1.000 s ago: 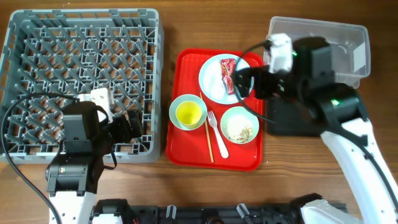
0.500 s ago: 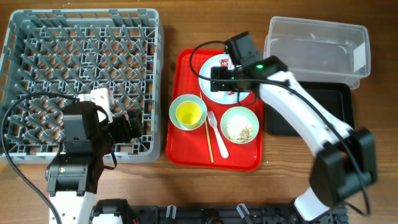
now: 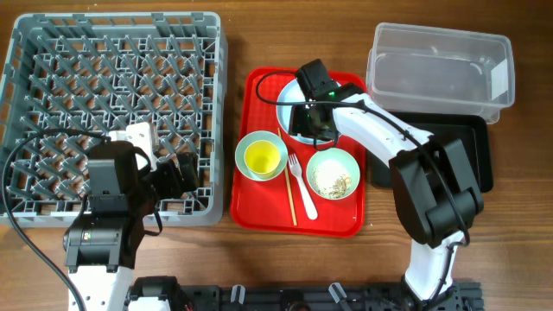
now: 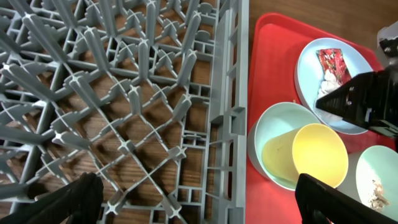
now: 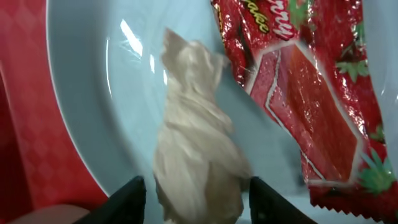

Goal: Sort waste into correct bins and load items into the dishwasher rack
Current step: 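Grasp the red wrapper on the white plate with the right gripper, then carry the red wrapper to the clear bin and release it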

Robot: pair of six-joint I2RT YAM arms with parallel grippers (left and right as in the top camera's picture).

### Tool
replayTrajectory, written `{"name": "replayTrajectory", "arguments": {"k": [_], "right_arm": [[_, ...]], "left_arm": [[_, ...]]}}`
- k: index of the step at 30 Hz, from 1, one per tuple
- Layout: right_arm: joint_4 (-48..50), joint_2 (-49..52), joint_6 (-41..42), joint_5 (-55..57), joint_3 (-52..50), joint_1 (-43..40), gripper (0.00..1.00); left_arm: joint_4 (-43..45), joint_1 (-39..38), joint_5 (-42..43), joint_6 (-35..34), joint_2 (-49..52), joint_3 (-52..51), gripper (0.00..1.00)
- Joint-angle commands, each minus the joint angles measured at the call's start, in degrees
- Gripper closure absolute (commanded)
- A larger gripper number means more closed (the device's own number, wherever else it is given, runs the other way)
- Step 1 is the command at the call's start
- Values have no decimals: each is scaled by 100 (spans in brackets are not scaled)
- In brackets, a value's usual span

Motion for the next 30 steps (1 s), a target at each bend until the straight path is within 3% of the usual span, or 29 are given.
{"name": "replayTrajectory", "arguments": {"k": [1, 3, 6, 11, 18, 22, 24, 25, 26, 30], "right_arm": [[-11, 55, 332, 118, 79, 22, 72], [-59, 44, 319, 39, 81, 22, 86], [-177, -98, 249, -96, 94, -35, 94], [-415, -920, -186, 22, 260, -350, 96], [-428, -2258, -280, 1502, 376, -1290, 96], [-442, -2262, -286, 2057, 374, -1843, 73], [-297, -2197, -299, 2085, 374, -2063, 51], [-133, -2170, -457, 1952, 374, -2164, 31], [118, -2175, -907, 1528, 376, -2253, 18], [234, -2249, -1244, 713, 444, -2216, 14]], "left_arm": [[-7, 24, 74, -50, 2, 111, 0], [-7, 24, 74, -50, 0, 111, 0], [-9, 24, 74, -50, 0, 111, 0], [-9, 24, 74, -50, 0, 111, 0], [-7, 24, 74, -52, 2, 111, 0], [-7, 24, 74, -52, 0, 111, 0], [-9, 24, 74, -52, 2, 111, 0], [-7, 24, 74, -50, 0, 111, 0], [-9, 24, 74, -52, 0, 111, 0], [-26, 24, 74, -52, 2, 111, 0]]}}
